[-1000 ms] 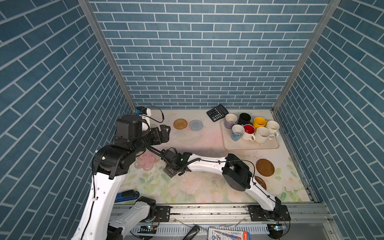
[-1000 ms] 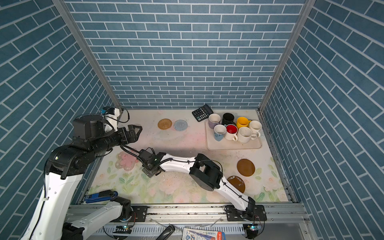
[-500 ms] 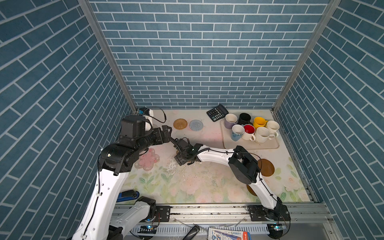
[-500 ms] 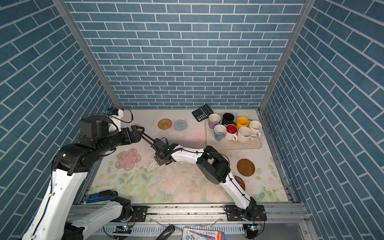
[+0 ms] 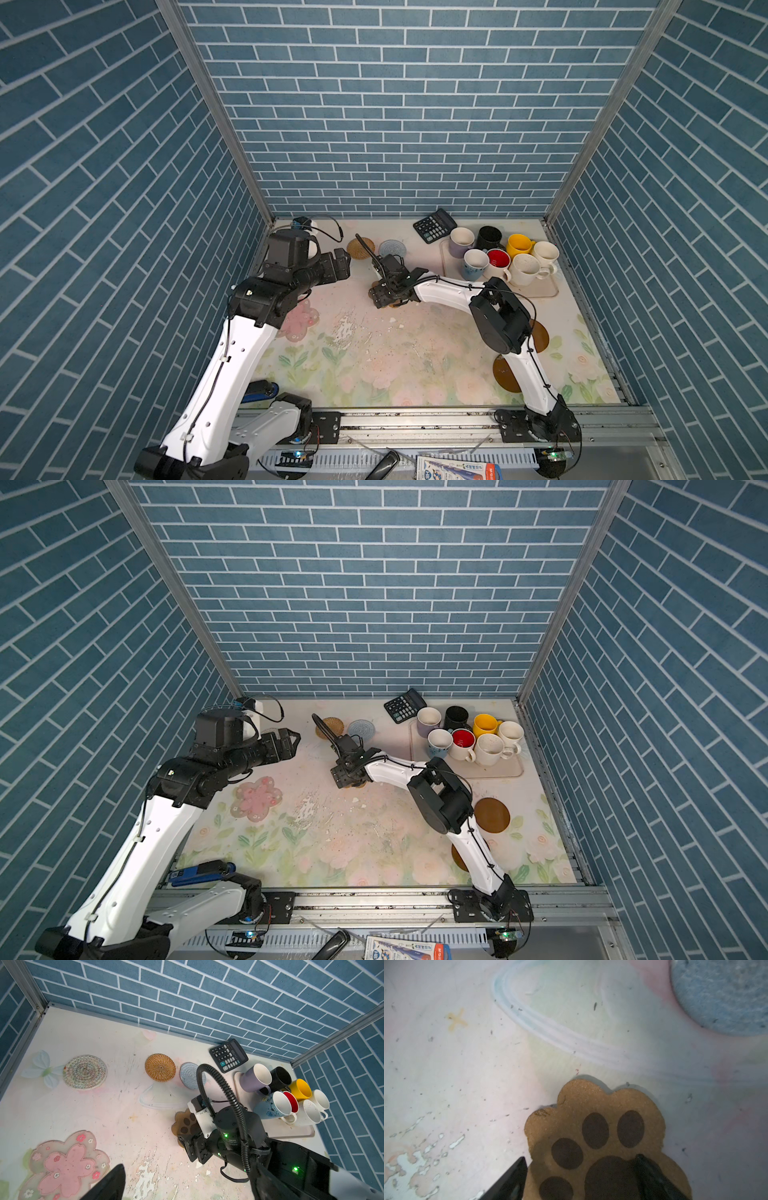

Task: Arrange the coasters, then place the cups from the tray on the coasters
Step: 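Release paw coaster by the blue knit coaster while left arm draws back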

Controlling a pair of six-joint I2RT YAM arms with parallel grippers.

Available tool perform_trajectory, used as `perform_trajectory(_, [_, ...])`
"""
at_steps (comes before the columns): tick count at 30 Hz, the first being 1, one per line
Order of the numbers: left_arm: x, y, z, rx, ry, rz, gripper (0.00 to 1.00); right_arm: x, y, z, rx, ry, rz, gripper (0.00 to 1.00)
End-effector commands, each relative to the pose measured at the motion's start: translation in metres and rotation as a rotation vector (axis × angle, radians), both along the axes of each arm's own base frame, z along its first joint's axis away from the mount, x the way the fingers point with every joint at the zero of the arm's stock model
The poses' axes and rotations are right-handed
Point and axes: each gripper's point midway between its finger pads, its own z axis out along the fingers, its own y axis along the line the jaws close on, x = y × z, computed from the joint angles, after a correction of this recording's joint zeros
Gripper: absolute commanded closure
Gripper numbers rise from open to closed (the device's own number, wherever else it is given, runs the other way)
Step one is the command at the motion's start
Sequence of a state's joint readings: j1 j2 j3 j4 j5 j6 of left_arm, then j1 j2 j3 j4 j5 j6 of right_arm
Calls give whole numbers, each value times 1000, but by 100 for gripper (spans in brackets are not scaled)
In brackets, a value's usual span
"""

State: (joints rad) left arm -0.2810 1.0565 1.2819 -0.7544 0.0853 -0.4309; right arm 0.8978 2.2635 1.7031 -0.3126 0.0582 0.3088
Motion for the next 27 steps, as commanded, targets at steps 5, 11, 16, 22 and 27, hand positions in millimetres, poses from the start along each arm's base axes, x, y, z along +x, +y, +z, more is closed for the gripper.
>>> perform_trajectory(5, [7,10,-20,26,0,53,6,20,-44,-45,-114,116,-61,18])
perform_trajectory(11, [7,11,-18,23,-10,56,6,34,-45,-48,-112,124,-59,18])
perform_trajectory(16, [8,13,-18,24,-12,61,6,42,-43,-47,-113,118,-56,18])
perform_trajectory(22, [9,14,-22,22,-5,65,6,41,-39,-43,-90,125,-55,18])
perform_trajectory(27, [10,16,-21,19,-1,71,6,38,-36,-36,-72,122,-56,18])
